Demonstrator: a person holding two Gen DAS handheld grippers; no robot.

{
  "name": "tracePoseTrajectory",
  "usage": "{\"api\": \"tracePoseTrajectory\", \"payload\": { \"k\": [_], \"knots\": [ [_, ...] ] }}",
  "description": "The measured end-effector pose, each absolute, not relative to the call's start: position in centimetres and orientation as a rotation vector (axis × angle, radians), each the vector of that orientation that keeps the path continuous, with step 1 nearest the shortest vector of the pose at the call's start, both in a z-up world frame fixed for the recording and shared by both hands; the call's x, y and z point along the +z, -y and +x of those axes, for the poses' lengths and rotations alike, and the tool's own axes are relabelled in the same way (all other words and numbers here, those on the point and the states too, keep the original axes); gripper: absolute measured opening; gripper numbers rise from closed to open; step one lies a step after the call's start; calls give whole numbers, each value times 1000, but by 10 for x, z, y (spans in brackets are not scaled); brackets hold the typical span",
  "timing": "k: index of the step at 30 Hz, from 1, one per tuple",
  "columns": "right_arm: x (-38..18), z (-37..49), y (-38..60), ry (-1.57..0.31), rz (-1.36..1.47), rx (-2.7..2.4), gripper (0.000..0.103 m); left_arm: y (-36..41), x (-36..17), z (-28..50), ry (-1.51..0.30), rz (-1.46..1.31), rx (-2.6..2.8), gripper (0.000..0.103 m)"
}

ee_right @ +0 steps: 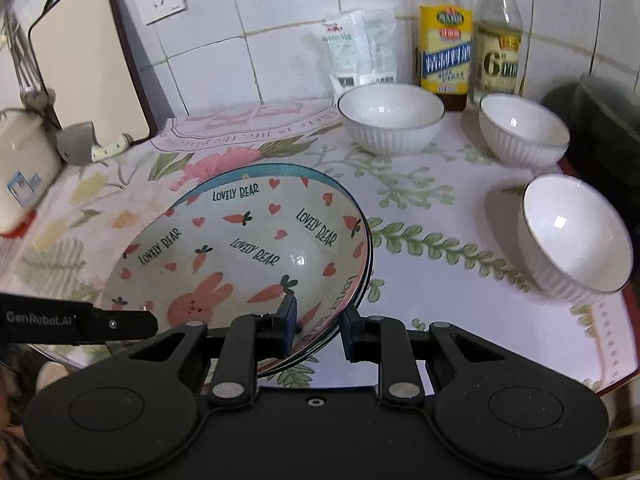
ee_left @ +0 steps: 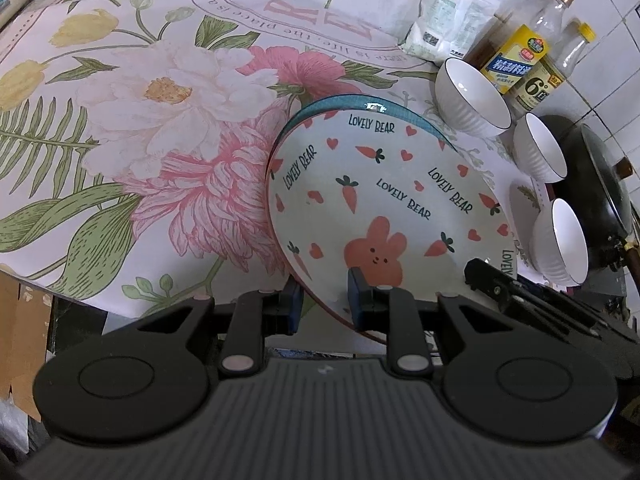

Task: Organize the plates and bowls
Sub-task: 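Lower the bunny plate with both grippers onto the blue plate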

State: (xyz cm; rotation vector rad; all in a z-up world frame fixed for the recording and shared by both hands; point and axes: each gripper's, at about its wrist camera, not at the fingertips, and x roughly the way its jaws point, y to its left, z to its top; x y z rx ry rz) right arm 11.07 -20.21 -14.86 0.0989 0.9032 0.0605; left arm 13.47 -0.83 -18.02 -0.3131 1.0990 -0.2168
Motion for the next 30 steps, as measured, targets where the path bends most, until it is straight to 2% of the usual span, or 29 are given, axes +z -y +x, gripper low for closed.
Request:
{"api": "tracePoseTrajectory", "payload": {
  "k": [9, 30],
  "knots": [
    [-146, 109, 189, -880, -25, 36, 33, 6, -181, 137, -1124, -354, -220, 22],
    [-164, 111, 188, -840, -91, 18, 36, 10, -188, 136, -1137, -385, -196, 20]
  ]
}}
